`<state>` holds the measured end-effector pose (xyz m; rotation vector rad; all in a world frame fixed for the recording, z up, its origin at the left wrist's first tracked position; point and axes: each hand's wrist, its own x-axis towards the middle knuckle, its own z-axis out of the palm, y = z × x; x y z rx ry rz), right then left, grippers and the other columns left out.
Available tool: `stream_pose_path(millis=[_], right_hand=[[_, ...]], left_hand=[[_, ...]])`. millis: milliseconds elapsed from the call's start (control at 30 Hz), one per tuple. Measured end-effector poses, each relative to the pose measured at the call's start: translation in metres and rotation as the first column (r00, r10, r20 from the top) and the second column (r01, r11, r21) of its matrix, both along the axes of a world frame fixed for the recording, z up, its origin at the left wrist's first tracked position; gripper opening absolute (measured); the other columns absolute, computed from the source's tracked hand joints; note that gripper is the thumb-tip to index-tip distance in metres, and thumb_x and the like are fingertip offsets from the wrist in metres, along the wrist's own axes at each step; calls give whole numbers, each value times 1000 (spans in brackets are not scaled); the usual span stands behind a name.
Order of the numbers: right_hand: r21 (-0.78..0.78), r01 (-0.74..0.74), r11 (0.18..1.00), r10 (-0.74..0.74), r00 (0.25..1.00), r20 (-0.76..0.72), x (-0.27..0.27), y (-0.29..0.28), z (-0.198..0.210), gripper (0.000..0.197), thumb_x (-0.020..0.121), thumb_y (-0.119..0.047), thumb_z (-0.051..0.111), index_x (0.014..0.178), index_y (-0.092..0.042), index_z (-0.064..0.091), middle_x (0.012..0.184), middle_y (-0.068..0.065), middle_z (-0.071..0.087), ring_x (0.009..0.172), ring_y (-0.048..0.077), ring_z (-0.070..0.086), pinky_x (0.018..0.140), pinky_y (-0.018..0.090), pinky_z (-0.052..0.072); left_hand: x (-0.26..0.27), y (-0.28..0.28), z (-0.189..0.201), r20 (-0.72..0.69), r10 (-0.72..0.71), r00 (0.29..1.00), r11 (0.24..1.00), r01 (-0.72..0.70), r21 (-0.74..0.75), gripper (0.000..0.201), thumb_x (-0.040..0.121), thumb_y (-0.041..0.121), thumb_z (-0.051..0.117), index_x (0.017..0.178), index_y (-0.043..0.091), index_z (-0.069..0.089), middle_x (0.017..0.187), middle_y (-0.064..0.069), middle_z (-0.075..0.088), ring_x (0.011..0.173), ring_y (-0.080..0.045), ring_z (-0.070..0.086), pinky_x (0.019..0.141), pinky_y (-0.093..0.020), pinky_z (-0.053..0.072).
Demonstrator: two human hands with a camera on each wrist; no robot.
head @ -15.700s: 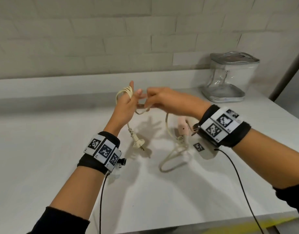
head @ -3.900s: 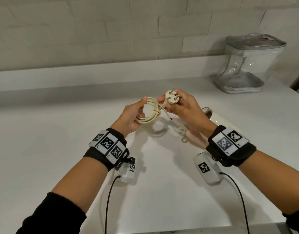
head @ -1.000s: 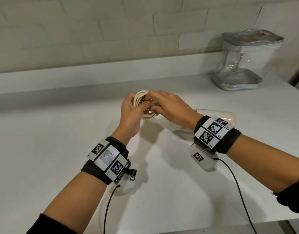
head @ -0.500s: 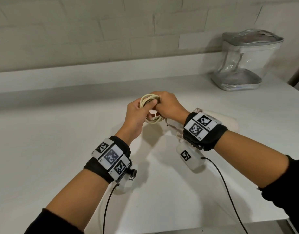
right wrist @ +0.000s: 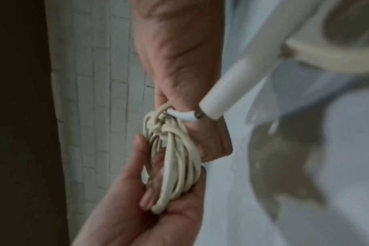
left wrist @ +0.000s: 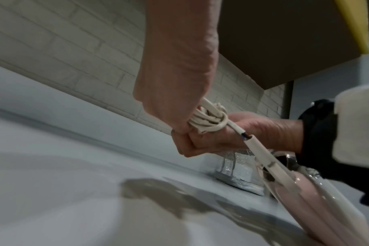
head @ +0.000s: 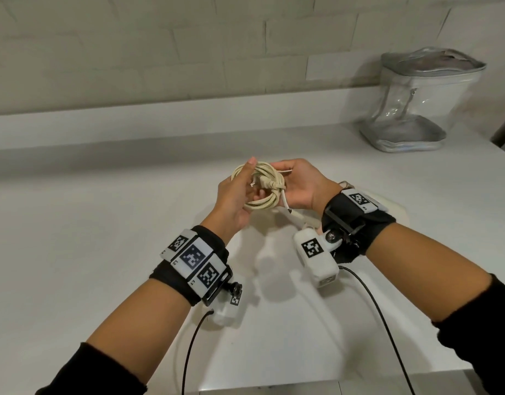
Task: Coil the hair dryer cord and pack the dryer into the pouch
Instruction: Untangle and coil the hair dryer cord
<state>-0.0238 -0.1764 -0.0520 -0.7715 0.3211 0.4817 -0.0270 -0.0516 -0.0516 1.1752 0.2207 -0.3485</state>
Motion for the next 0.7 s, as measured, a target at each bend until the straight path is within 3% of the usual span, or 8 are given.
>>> stream_pose_path(millis=[133, 200, 400, 533, 600, 700], right_hand=[[26, 76, 997, -74, 994, -74, 3, 0, -1, 22, 90, -3, 40, 87, 5, 60, 79, 21, 62, 66, 24, 59, 59, 29, 56], [48, 153, 987, -147, 983, -112, 3, 0, 0, 18, 90, 4, 41, 93, 3, 59, 86, 21, 57, 71, 25, 56, 54, 33, 56], [-154, 260, 953, -258, 966, 37, 9, 4, -3, 18, 91, 8, 42, 87, -3, 57, 87, 15, 54, 70, 23, 56, 48, 28, 56], [-247, 258, 934, -252, 966, 55, 14, 7, -8, 8, 87, 4, 53, 81, 4, 59, 80, 17, 56, 59, 23, 59, 45, 25, 54], [-230, 215, 949, -209, 977, 48, 16, 3, -8, 3, 85, 0, 58, 85, 3, 58, 85, 18, 54, 64, 25, 58, 53, 28, 57], [-201, 109, 973, -96, 993, 72, 16, -4, -6, 8, 81, -5, 63, 86, 0, 60, 87, 18, 48, 73, 27, 57, 73, 36, 57]], left_hand=[[-1, 3, 0, -28, 14, 1000, 999, -14, -31, 22, 85, 27, 65, 76, 9, 55, 49, 2, 51, 33, -7, 45, 40, -16, 44], [-1, 6, -1, 4, 32, 999, 999, -32, 43, 23, 85, 25, 64, 72, 10, 53, 54, 0, 42, 31, -7, 37, 40, -17, 40], [-2, 14, 5, 97, -14, 995, 983, -4, 184, 17, 88, 18, 58, 76, 6, 57, 45, -4, 49, 34, -15, 51, 57, -29, 46], [3, 15, 0, 126, -84, 988, 937, 35, 348, 26, 95, 23, 48, 74, 8, 48, 56, -7, 48, 32, -12, 53, 64, -34, 42], [5, 14, -2, 124, -88, 988, 922, 34, 386, 28, 96, 23, 45, 72, 8, 45, 58, -7, 43, 30, -10, 50, 68, -36, 40], [7, 12, -5, 109, -74, 991, 924, 27, 382, 29, 96, 21, 46, 71, 7, 45, 58, -6, 41, 31, -11, 47, 62, -32, 42]])
